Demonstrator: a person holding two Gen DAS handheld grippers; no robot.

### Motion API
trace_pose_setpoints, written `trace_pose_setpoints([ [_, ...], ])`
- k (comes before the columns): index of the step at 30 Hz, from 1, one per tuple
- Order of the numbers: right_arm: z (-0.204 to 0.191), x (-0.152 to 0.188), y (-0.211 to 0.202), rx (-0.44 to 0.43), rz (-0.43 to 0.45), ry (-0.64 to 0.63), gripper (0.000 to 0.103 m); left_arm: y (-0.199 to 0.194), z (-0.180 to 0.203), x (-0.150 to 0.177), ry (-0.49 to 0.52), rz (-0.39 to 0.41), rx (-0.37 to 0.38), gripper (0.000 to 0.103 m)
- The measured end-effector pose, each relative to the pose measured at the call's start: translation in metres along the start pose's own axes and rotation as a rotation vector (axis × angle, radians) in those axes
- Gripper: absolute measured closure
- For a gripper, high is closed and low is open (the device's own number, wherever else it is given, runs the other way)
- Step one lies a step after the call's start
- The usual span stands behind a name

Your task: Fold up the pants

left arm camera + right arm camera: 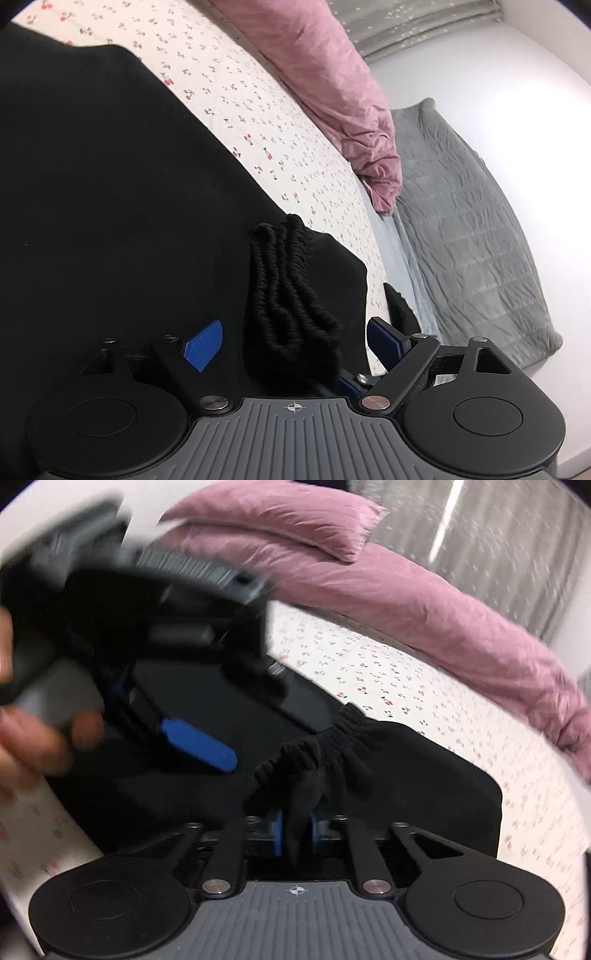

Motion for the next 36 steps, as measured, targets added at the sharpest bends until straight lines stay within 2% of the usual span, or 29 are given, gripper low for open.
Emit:
trace_pose_setpoints([
  [5,0.022,0.0,-0.013,-0.074,0.012,0.09,0.093,0.007,-0.002,-0.003,-0.034,0.006,0.034,0.011],
  [11,0.004,0.012,-0.024,-0.113,0.01,0.017,0.088,0.032,0.001,-0.003,-0.047,0.017,0.077,0.013],
  [14,0.004,0.014,-0.027,-0.17,-0.008,0.019,0.074,0.038,0.007,-0.002,-0.003,0.017,0.037,0.028],
  [15,0.004,0.012,-0.027,-0.21,-0.014,0.033,0.067,0.039,0.009,-0.001,0.014,0.016,0.012,0.04],
  [16,0.007,0.011,-0.031,-0.254,-0.015,0.056,0.064,0.04,0.01,-0.001,0.03,0.012,-0.012,0.055],
  [18,0.017,0.009,-0.037,-0.286,-0.006,0.094,0.063,0.039,0.01,-0.001,0.071,0.01,-0.091,0.077],
  [22,0.037,0.008,-0.045,-0.283,0.015,0.171,0.063,0.031,0.013,-0.004,0.112,0.013,-0.159,0.08],
  [28,0.055,0.015,-0.037,-0.154,-0.012,0.254,0.057,0.005,0.03,-0.012,0.228,0.024,-0.255,0.081],
  [32,0.049,0.018,-0.026,-0.115,-0.05,0.242,0.057,-0.023,0.03,-0.02,0.249,0.019,-0.303,0.081],
  [36,0.034,0.011,-0.02,-0.105,-0.065,0.2,0.056,-0.057,0.021,-0.031,0.227,0.053,-0.319,0.081],
])
Point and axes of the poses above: each gripper's, at about its wrist camera, not at the fingertips, and y roughly the way its jaws point, z to its right, x to its underside, the point moved 5 cm from there along y, roughly the way its jaws point, and after that the axes turned 14 degrees about x, right-handed, at the moved point
